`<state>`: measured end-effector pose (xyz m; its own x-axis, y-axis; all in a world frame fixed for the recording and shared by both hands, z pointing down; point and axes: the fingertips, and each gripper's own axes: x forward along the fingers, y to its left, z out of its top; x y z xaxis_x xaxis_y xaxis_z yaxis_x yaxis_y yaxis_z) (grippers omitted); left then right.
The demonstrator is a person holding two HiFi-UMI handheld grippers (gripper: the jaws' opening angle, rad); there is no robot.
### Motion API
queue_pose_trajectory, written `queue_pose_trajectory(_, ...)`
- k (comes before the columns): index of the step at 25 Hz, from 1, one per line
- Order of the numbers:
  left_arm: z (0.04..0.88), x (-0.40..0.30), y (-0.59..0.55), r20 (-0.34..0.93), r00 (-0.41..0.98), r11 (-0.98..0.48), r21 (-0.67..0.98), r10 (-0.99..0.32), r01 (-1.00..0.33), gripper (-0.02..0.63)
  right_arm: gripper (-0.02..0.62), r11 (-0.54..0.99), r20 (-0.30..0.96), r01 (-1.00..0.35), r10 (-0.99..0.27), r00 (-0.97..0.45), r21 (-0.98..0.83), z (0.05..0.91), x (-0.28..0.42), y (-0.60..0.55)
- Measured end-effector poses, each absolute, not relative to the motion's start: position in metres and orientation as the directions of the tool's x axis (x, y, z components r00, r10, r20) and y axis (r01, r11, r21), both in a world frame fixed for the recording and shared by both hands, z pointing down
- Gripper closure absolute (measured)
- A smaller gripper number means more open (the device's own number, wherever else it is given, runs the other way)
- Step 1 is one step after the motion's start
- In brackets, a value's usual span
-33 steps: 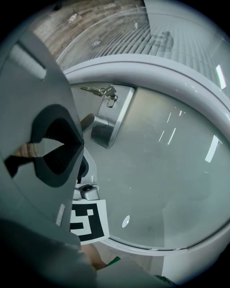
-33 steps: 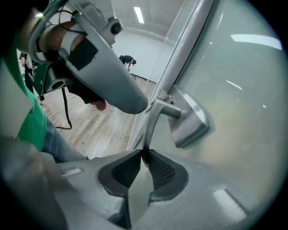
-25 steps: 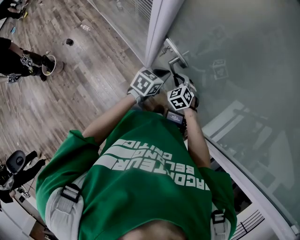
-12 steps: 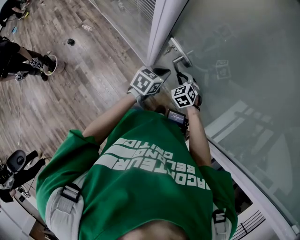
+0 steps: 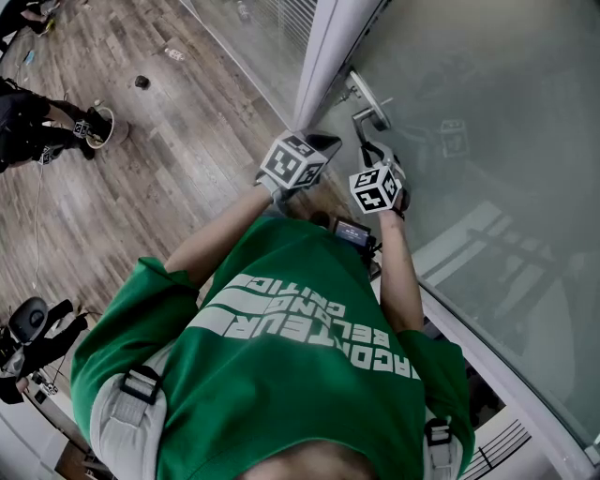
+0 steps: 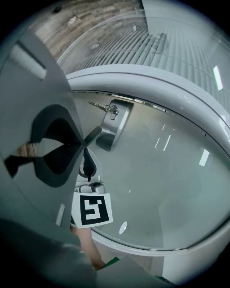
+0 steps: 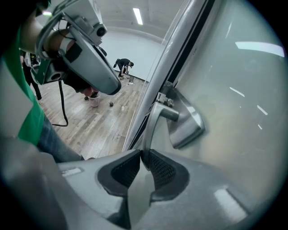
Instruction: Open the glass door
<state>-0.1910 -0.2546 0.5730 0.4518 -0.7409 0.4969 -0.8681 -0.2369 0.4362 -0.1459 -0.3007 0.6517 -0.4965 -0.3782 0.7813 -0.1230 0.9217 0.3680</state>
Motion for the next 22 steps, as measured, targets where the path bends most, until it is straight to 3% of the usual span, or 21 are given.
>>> queue_pose_trajectory(5, 0.5, -0.211, -0.228, 0.434, 0.495, -0.272, 0.48, -0.753, -0.834, 0.591, 0.543, 0.9, 0.775, -0.111, -0.422, -0.471, 0.422, 0.579, -0.166, -0.284)
queue_pose_trajectory(12, 0.563, -0.184, -0.242, 0.445, 0.489, -0.27, 0.469, -0.75, -0.841, 0.591, 0.532, 0.88, 0.745, -0.129, -0.458, -0.485, 0.457, 0.636, -0.131, -0.307)
queue_pose_trajectory(22, 0.549, -0.197, -0.229, 0.413, 0.498, -0.286, 0.475, -0.762, -0.832, 0.591, 0.523, 0.854, 0.721, -0.172, -0.51, -0.469, 0.491, 0.617, -0.123, -0.318)
